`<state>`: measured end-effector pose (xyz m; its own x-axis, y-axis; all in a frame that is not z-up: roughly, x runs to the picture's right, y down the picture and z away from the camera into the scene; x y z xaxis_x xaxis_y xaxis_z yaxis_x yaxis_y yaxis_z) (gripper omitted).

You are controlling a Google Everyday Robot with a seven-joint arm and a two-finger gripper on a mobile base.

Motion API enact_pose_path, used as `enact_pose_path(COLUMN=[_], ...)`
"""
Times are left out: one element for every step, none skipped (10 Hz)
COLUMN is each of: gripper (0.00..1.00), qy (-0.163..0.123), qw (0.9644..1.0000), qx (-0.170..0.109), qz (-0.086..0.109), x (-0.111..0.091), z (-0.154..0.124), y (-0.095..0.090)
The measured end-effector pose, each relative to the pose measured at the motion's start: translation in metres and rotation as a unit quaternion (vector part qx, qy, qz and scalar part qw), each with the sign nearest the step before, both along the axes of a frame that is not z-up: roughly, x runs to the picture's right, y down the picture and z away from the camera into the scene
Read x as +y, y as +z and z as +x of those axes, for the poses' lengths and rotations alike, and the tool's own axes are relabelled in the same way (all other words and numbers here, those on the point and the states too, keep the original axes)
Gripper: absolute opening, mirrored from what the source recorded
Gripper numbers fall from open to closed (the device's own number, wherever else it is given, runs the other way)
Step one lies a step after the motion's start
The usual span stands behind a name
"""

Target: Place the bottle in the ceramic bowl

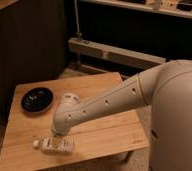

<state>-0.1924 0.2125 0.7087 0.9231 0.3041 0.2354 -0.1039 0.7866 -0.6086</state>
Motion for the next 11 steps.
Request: enact_pose_path(gripper=[0.65, 0.65, 0.65, 0.65, 0.65, 0.65, 0.65, 0.65, 0.65, 0.65, 0.65], qy=[-0.007, -0.015, -0.02, -0.027, -0.031, -0.039, -0.046, -0.05, -0.052, -0.053, -0.051], qw=[0.9998, 0.9994, 0.999, 0.9985, 0.9984, 0.9983, 0.9982, 0.9983, 0.9984, 0.9985, 0.9987], qx=[-0.015, -0.031, -0.038, -0.045, -0.045, -0.041, -0.036, -0.028, -0.018, -0.013, -0.004], qz=[0.006, 0.01, 0.013, 0.015, 0.016, 0.016, 0.015, 0.013, 0.01, 0.006, 0.003], x=[-0.002, -0.001, 0.0, 0.001, 0.003, 0.006, 0.012, 0.018, 0.024, 0.031, 0.035], z=[-0.005, -0.015, -0.022, -0.03, -0.037, -0.045, -0.052, -0.054, -0.055, -0.058, -0.054], y=[-0.002, -0.008, -0.011, -0.014, -0.016, -0.016, -0.015, -0.012, -0.009, -0.008, -0.008])
